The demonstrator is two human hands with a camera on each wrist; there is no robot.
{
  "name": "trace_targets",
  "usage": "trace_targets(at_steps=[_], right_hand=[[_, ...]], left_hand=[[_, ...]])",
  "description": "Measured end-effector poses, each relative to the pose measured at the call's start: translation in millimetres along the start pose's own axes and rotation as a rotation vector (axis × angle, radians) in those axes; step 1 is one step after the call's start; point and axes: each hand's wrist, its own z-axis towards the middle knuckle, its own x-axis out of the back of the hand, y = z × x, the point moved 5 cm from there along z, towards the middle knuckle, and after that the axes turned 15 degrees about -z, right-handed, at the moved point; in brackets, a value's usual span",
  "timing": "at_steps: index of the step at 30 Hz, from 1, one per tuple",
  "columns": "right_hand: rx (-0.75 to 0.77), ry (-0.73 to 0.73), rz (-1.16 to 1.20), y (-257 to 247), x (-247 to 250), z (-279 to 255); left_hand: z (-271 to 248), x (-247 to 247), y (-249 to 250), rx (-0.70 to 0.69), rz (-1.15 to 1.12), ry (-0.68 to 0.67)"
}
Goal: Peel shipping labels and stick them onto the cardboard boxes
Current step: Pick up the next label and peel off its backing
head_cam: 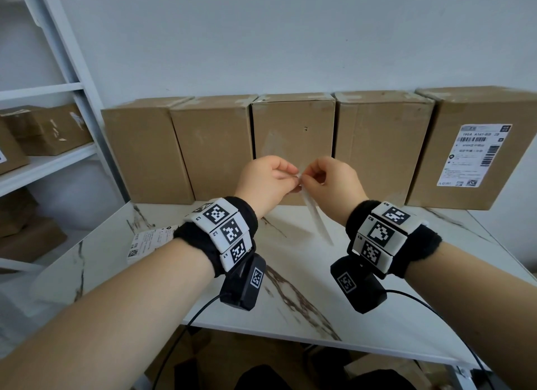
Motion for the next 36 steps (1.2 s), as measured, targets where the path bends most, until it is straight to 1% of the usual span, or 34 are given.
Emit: trace_targets(at_steps=[7,10,16,21,28,31,36], right_hand=[[0.021,-0.028,-0.004,-1,1,-1],[0.015,-0.051,0.027,-1,0,-3],[-0.012,-0.044,0.036,0,-2,-3],[-0.033,-0.05,0.036,0,-3,-4],[-0.07,-0.057,0.084,0,-3,-6],[-0.12,-0.055,0.149,1,-2,-7],[-0.295,-0.05,0.384,14,0,-5]], left_hand=[[-3,1,1,0.081,-0.116,-0.011],[-3,2,-1,0.05,-0.081,-0.016],[-2,-1,-1,-0.017,-0.015,-0.026],[-5,-1,2,-0.084,0.125,-0.024],[-8,0,7,-0.115,0.207,-0.016],[-7,5,9,-0.104,0.209,0.02],[-2,22,1,0.004,0.136,0.08]])
